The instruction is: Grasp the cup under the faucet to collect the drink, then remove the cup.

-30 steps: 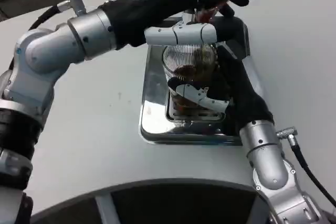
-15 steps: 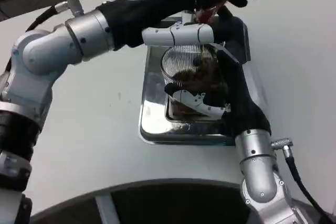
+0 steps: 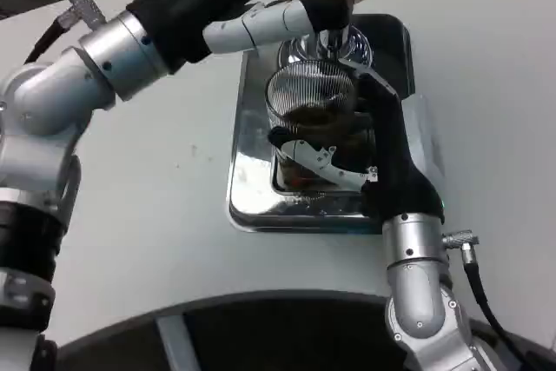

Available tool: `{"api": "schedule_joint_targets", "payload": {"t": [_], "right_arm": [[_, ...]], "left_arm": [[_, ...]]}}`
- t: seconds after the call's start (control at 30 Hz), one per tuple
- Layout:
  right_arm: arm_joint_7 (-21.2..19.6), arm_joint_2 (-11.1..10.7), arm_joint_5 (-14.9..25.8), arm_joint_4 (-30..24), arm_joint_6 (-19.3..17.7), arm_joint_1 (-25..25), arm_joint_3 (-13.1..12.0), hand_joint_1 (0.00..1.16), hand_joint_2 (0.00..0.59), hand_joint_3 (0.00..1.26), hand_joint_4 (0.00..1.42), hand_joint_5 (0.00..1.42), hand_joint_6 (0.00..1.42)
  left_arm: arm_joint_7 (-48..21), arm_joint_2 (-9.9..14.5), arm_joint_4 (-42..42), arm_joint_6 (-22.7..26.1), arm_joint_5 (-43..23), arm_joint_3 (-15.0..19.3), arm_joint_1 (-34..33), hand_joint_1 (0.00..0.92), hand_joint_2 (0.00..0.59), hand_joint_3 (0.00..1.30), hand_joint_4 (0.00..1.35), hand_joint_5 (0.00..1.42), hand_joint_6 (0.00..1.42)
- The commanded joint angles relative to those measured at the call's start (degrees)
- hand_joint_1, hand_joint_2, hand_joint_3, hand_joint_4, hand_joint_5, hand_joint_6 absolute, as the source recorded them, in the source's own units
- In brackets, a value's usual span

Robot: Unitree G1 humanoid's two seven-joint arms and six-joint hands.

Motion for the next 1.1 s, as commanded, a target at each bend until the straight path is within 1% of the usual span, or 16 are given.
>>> {"api": "schedule_joint_targets", "payload": {"t": [0.03,0.13,0.3,0.37,0.5,0.6,0.67,0.83,1.1], "right_arm": [[0.0,0.7,-0.2,1.3,2.0,1.3,0.3,0.91,0.234,0.47,0.6,0.76,0.6],[-0.3,0.6,-0.3,1.2,2.0,1.4,0.3,0.93,0.223,0.48,0.62,0.78,0.62],[-1.2,0.5,-0.7,1.0,2.0,1.7,0.3,0.94,0.224,0.49,0.63,0.8,0.64],[-1.6,0.5,-0.8,0.9,2.0,1.8,0.4,0.95,0.213,0.5,0.63,0.81,0.66],[-2.8,0.6,-1.3,0.6,1.9,2.0,0.3,0.96,0.201,0.52,0.65,0.82,0.69],[-3.5,0.7,-1.5,0.4,1.7,2.3,0.2,0.96,0.193,0.53,0.67,0.85,0.74],[-4.0,0.7,-1.5,0.3,1.6,2.4,0.2,0.97,0.18,0.56,0.72,0.9,0.8],[-5.1,0.5,-1.6,-0.5,1.2,2.9,-0.2,0.98,0.154,0.61,0.76,0.95,0.89],[-6.3,0.1,-2.0,-2.1,1.0,3.7,-0.8,1.0,0.144,0.65,0.82,1.02,0.98]], "left_arm": [[0.0,0.0,-2.3,-0.8,-2.1,1.7,0.8,0.0,0.039,0.07,0.14,0.29,0.23],[-0.3,-0.1,-3.2,-0.5,-2.8,2.2,0.8,0.0,0.037,0.09,0.15,0.29,0.23],[-0.7,-0.4,-5.4,0.1,-4.4,2.6,1.3,0.0,0.034,0.11,0.18,0.32,0.27],[-0.8,-0.4,-6.5,0.4,-5.0,2.7,1.5,0.0,0.033,0.12,0.19,0.33,0.28],[-0.9,-0.2,-10.3,1.5,-6.6,3.1,2.6,0.0,0.038,0.13,0.21,0.33,0.28],[-1.0,0.0,-12.5,2.2,-7.2,3.4,3.4,0.0,0.037,0.14,0.22,0.34,0.29],[-1.1,0.2,-13.6,2.8,-7.4,3.8,4.0,0.0,0.039,0.14,0.22,0.35,0.29],[-1.0,1.1,-16.9,4.3,-8.6,4.9,6.5,0.0,0.041,0.15,0.23,0.35,0.3],[-1.0,2.3,-23.7,6.8,-10.0,6.8,12.2,0.0,0.047,0.17,0.24,0.36,0.31]]}}
